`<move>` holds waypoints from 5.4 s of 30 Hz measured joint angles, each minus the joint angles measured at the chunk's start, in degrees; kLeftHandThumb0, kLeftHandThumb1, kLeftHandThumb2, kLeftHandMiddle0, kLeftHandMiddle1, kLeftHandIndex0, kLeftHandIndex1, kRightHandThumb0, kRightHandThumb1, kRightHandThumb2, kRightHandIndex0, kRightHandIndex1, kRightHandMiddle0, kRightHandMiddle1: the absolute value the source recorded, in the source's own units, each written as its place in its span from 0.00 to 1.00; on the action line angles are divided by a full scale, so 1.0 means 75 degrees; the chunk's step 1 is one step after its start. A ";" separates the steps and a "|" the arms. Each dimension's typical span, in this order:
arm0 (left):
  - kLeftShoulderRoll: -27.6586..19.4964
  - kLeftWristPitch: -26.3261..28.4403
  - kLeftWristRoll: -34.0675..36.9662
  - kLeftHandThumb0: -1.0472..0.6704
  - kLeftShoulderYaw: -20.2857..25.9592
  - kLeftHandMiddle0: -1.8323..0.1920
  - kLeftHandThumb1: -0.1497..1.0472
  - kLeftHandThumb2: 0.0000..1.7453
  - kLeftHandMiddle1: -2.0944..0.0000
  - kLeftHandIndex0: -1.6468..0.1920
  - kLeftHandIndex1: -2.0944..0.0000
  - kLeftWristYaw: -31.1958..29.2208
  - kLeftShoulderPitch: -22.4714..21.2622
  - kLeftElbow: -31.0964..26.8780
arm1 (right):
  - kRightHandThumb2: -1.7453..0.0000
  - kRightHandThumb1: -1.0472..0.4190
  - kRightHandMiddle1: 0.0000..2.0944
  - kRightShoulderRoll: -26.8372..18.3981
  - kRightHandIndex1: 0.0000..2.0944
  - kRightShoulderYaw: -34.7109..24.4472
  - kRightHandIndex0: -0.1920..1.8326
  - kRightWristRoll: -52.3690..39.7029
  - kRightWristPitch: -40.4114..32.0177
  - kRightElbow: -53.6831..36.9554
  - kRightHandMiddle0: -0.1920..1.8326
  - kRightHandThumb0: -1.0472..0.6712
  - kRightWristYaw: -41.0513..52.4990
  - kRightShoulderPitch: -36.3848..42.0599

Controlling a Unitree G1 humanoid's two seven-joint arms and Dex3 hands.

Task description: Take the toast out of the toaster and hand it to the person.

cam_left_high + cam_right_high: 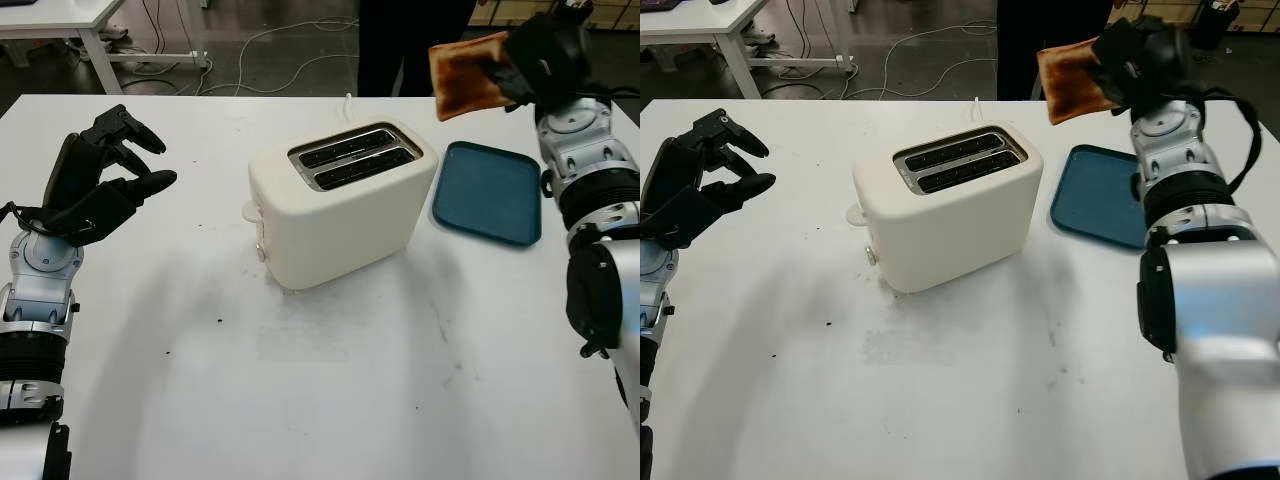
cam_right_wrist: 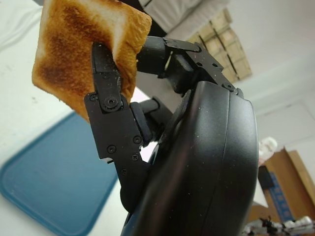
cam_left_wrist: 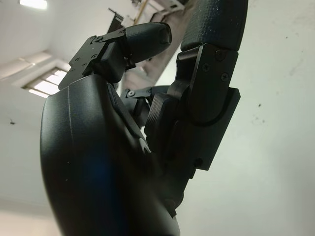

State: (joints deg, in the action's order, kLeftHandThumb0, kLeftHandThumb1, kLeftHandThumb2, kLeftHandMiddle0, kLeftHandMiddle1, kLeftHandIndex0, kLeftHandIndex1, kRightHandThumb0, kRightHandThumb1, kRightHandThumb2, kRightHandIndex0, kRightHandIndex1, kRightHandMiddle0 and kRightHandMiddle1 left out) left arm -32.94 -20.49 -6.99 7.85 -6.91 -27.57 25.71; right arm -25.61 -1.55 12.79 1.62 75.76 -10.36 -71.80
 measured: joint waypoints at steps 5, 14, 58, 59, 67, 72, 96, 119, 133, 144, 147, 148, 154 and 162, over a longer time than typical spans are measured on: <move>0.0000 0.0000 -0.0004 0.00 0.0000 0.66 0.89 0.10 0.26 0.69 0.27 0.0001 0.0000 0.0001 | 0.86 0.09 0.83 0.0140 0.83 -0.0105 0.56 -0.0074 -0.0030 0.0043 0.35 0.43 -0.0150 0.0105; 0.0000 -0.0013 -0.0004 0.00 0.0000 0.65 0.89 0.10 0.26 0.69 0.27 0.0008 0.0000 0.0032 | 0.90 0.09 0.75 0.0142 0.83 -0.0280 0.54 -0.0189 -0.0031 0.0048 0.28 0.41 -0.0256 0.0114; 0.0000 -0.0076 -0.0001 0.00 0.0009 0.65 0.89 0.09 0.28 0.69 0.28 0.0005 0.0028 0.0058 | 0.90 0.09 0.83 0.0158 0.83 -0.0101 0.53 0.0025 -0.0119 0.0051 0.39 0.38 -0.0184 0.0114; 0.0000 -0.0076 -0.0001 0.00 0.0010 0.65 0.89 0.09 0.28 0.69 0.28 0.0005 0.0028 0.0061 | 0.89 0.09 0.83 0.0158 0.83 -0.0100 0.53 0.0024 -0.0117 0.0051 0.38 0.39 -0.0184 0.0114; 0.0000 -0.0078 0.0002 0.00 0.0013 0.66 0.89 0.09 0.28 0.69 0.28 0.0003 0.0028 0.0089 | 0.88 0.09 0.83 0.0158 0.83 -0.0096 0.55 0.0023 -0.0112 0.0051 0.38 0.39 -0.0183 0.0114; 0.0000 -0.0078 0.0010 0.00 0.0019 0.65 0.89 0.09 0.28 0.68 0.28 0.0001 0.0028 0.0086 | 0.87 0.09 0.83 0.0158 0.83 -0.0083 0.56 0.0025 -0.0112 0.0051 0.37 0.38 -0.0183 0.0114; 0.0000 -0.0035 0.0012 0.00 0.0029 0.65 0.89 0.09 0.28 0.68 0.29 -0.0006 0.0050 0.0026 | 0.87 0.09 0.83 0.0158 0.83 -0.0026 0.53 0.0041 -0.0112 0.0051 0.31 0.41 -0.0177 0.0113; 0.0000 -0.0036 0.0012 0.00 0.0029 0.65 0.89 0.09 0.27 0.69 0.28 -0.0006 0.0050 0.0036 | 0.89 0.09 0.83 0.0162 0.83 -0.0177 0.54 0.0003 -0.0112 0.0051 0.38 0.41 -0.0182 0.0113; 0.0000 -0.0037 0.0012 0.00 0.0030 0.65 0.89 0.09 0.28 0.69 0.28 -0.0008 0.0050 0.0040 | 0.86 0.09 0.83 0.0161 0.83 -0.0002 0.51 0.0139 -0.0111 0.0051 0.32 0.39 -0.0182 0.0112; 0.0000 -0.0037 0.0013 0.00 0.0032 0.65 0.89 0.09 0.28 0.68 0.28 -0.0008 0.0050 0.0051 | 0.98 0.09 0.01 -0.0025 0.03 -0.0062 0.17 -0.0047 0.0304 0.0050 0.19 0.08 0.1253 0.0113; 0.0000 -0.0033 0.0013 0.00 0.0034 0.65 0.89 0.09 0.28 0.68 0.28 -0.0008 0.0050 0.0038 | 0.99 0.11 0.00 -0.0116 0.01 0.0173 0.14 0.0171 0.0360 0.0045 0.13 0.08 0.1363 0.0113; 0.0000 -0.0033 0.0013 0.00 0.0034 0.65 0.89 0.08 0.28 0.68 0.28 -0.0008 0.0050 0.0035 | 1.00 0.12 0.00 -0.0140 0.01 0.0193 0.12 0.0169 0.0410 0.0032 0.11 0.07 0.1400 0.0113; 0.0000 -0.0033 0.0012 0.00 0.0037 0.65 0.89 0.09 0.28 0.69 0.28 -0.0008 0.0051 0.0032 | 1.00 0.14 0.00 -0.0279 0.00 0.0203 0.10 0.0134 0.0633 -0.0159 0.10 0.04 0.1561 0.0114; 0.0000 -0.0006 0.0015 0.00 0.0043 0.65 0.89 0.08 0.28 0.68 0.28 -0.0009 0.0060 0.0023 | 1.00 0.15 0.00 -0.0482 0.00 -0.0338 0.09 -0.0470 0.1198 -0.0414 0.09 0.12 0.1874 0.0558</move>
State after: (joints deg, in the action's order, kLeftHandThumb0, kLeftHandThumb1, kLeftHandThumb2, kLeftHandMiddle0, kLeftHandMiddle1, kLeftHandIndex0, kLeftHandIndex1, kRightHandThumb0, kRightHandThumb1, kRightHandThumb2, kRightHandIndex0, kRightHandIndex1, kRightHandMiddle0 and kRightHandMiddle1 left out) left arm -32.94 -20.54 -6.88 8.17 -6.98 -27.12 25.88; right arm -29.22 -4.08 9.26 10.61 72.66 3.70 -67.61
